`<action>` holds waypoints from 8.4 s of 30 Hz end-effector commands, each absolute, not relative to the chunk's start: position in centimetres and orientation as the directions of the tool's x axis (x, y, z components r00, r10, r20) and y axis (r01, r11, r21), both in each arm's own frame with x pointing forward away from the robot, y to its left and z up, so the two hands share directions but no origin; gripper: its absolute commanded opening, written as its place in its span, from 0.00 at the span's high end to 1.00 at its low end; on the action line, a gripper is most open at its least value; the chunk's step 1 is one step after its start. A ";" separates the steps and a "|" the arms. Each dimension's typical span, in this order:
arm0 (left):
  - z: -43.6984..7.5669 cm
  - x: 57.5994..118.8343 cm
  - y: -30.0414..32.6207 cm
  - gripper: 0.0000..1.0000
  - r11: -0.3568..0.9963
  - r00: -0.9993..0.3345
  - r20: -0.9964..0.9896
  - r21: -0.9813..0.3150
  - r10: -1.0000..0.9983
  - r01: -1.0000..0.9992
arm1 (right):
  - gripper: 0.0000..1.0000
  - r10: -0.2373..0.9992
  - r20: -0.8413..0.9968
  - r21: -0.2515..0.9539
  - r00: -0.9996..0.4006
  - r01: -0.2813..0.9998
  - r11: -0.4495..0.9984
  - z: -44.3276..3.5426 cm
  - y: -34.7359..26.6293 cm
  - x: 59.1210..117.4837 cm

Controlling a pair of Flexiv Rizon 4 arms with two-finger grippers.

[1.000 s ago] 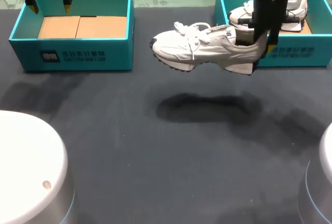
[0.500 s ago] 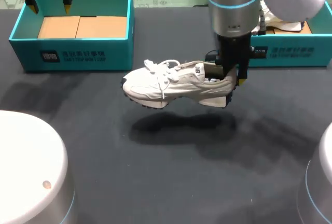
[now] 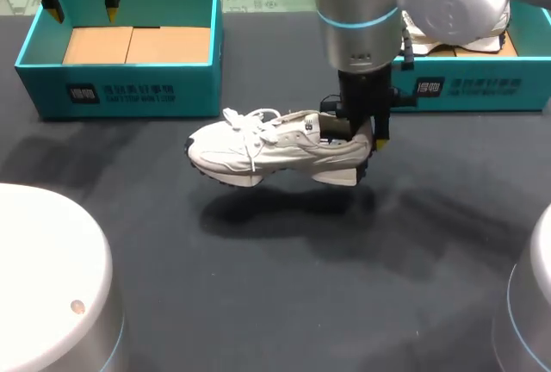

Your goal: Take the shoe out of the shoebox, open the shoe tongue, remove and reinsert the insole, then place the shoe into the shoebox

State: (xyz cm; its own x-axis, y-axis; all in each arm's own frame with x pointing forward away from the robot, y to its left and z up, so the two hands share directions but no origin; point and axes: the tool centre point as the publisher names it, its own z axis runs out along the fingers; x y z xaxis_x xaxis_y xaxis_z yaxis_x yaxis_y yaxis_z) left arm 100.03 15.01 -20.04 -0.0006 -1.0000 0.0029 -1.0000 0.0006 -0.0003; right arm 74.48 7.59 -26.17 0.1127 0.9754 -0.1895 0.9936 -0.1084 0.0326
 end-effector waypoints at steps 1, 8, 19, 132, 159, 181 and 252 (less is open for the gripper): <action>-20.0 100.0 15.0 0.00 0.000 0.000 0.002 0.000 -1.000 -1.000 | 1.00 0.971 -0.213 0.062 0.105 0.994 -0.094 -28.5 9.1 73.1; -20.0 100.0 15.0 0.00 0.000 0.000 0.002 0.000 -1.000 -1.000 | 1.00 0.956 -0.246 0.083 0.161 0.986 -0.145 -31.0 9.7 71.7; -20.0 100.0 15.0 0.00 0.000 0.000 0.002 0.000 -1.000 -1.000 | 1.00 0.952 -0.251 0.091 0.173 0.984 -0.155 -33.7 9.2 71.8; -20.0 100.0 15.0 0.00 0.000 0.000 0.002 0.000 -1.000 -1.000 | 0.00 0.463 0.287 0.659 -0.839 0.523 0.540 -33.9 -0.1 71.6; -20.0 100.0 15.0 0.00 0.000 0.000 0.002 0.000 -1.000 -1.000 | 0.00 0.330 0.069 0.812 -0.942 0.245 0.529 -38.3 -1.5 74.3; -20.0 100.0 15.0 0.00 0.000 0.000 0.002 0.000 -1.000 -1.000 | 0.00 0.269 -0.009 0.883 -0.963 0.119 0.455 -39.6 1.8 75.5; -20.0 100.0 15.0 0.00 0.000 0.000 0.002 0.000 -1.000 -1.000 | 0.00 0.198 0.052 0.940 -0.979 0.115 0.321 -41.4 5.6 73.9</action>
